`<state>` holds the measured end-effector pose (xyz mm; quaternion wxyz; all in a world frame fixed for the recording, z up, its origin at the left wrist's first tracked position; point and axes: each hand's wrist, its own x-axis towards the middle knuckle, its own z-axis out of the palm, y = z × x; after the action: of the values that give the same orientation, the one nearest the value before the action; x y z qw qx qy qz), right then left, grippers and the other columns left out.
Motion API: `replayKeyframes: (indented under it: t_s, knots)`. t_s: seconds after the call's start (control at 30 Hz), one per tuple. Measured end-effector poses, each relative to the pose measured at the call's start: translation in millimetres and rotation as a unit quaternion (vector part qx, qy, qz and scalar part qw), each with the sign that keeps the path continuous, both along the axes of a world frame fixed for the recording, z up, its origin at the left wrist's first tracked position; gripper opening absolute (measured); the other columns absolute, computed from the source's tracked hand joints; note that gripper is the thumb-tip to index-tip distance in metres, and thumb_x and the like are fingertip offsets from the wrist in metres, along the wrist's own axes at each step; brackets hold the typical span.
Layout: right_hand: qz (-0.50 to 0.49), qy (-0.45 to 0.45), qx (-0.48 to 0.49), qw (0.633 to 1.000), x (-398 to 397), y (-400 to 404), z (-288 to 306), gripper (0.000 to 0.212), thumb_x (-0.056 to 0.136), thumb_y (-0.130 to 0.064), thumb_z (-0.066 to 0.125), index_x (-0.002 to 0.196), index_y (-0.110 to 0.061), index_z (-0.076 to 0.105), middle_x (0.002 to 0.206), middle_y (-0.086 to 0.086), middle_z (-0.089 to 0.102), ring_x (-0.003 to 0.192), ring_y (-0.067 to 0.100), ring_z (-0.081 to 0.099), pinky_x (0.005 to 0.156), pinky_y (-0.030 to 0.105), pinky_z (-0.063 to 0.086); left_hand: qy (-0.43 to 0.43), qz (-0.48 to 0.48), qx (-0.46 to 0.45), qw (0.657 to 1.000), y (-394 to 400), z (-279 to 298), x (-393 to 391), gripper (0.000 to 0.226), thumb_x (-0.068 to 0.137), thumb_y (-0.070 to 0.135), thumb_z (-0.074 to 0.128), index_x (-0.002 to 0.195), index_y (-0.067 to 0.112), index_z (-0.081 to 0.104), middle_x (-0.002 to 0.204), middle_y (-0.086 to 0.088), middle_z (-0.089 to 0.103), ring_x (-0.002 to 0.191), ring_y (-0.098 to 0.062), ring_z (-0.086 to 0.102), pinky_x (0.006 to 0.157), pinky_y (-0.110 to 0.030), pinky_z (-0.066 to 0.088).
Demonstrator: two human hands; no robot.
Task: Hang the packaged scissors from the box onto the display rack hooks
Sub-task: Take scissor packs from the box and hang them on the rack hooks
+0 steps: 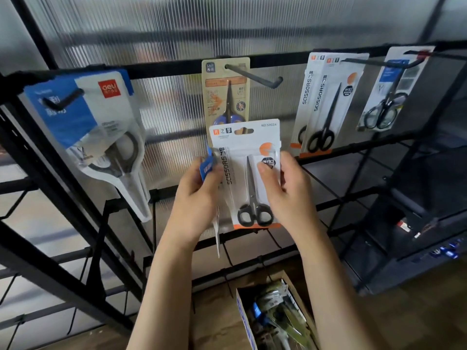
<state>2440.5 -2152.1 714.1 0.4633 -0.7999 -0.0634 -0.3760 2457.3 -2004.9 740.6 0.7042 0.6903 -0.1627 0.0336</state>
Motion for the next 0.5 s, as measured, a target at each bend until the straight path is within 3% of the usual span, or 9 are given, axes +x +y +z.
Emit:
replayKeyframes:
  t_s: [0.17, 0.27, 0.33, 0.5]
  knots:
    - [0.017, 0.009, 0.007, 1.000, 0.7, 6.9, -1.4, 0.011, 0.095, -0.012, 0.053, 0.094, -0.002, 0.056, 0.079, 0.008, 0.063, 0.066, 0.015, 0.054, 0.055, 0.024, 0.041, 0.006, 0.036, 0.037, 0.999, -3.0, -9.6, 3.9, 0.009, 0.087, 0.021, 0.059, 0.078, 0.018, 0.059, 0.095, 0.002, 0.041, 0.101, -0.009, 0.044, 0.094, -0.025, 0.039]
    - [0.036, 0.007, 0.017, 0.999, 1.5, 11.7, -1.3, 0.006, 0.095, -0.012, 0.053, 0.093, -0.006, 0.055, 0.079, 0.001, 0.062, 0.068, 0.008, 0.056, 0.057, 0.020, 0.043, -0.024, 0.093, 0.072, 0.993, -3.4, -9.9, 1.6, 0.035, 0.068, 0.035, 0.064, 0.076, 0.003, 0.053, 0.096, 0.001, 0.032, 0.097, 0.003, 0.036, 0.093, -0.015, 0.038]
    - [0.043, 0.003, 0.023, 0.999, 2.3, 13.6, -0.7, 0.004, 0.094, -0.011, 0.053, 0.092, -0.008, 0.054, 0.079, -0.001, 0.062, 0.068, 0.004, 0.056, 0.058, 0.015, 0.043, -0.067, 0.132, 0.076, 0.986, -2.4, -8.7, -1.1, 0.039, 0.060, 0.046, 0.067, 0.064, 0.013, 0.047, 0.096, -0.003, 0.031, 0.098, 0.004, 0.034, 0.090, -0.011, 0.038]
    - [0.057, 0.020, 0.049, 0.997, 3.8, 13.8, -0.4, 0.008, 0.095, -0.011, 0.052, 0.095, -0.003, 0.054, 0.084, 0.000, 0.064, 0.074, 0.007, 0.060, 0.063, 0.024, 0.048, -0.117, 0.198, 0.124, 0.965, 1.3, -8.2, -3.7, 0.043, 0.054, 0.065, 0.069, 0.065, 0.031, 0.044, 0.098, 0.002, 0.031, 0.102, -0.017, 0.046, 0.091, -0.039, 0.047]
